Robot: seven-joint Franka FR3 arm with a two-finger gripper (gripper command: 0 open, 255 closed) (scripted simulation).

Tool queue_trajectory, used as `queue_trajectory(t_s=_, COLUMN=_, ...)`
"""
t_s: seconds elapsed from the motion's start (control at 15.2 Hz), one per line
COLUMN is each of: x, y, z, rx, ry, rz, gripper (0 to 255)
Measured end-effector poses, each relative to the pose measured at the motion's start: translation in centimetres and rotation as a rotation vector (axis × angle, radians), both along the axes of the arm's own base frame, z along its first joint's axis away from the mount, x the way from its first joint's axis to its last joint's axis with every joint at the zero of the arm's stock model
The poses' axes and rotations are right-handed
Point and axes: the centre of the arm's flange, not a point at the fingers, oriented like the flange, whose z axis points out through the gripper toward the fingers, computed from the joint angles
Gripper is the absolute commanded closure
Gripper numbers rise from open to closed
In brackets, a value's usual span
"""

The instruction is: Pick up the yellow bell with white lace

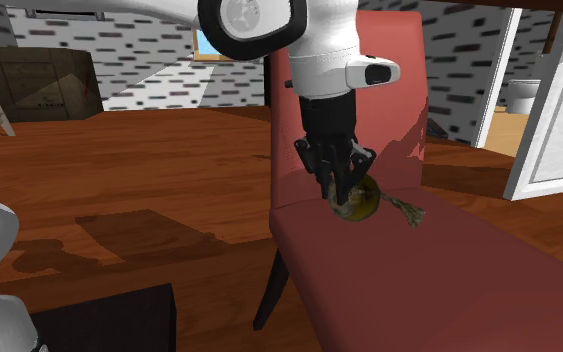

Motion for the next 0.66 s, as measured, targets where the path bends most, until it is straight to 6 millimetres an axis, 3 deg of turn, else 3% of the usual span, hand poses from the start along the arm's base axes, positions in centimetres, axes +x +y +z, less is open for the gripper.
queue_trajectory(t_s=0.66, x=0.1, y=0.0, z=5.1, rx=0.0, ry=0.0, rz=0.0, gripper=255)
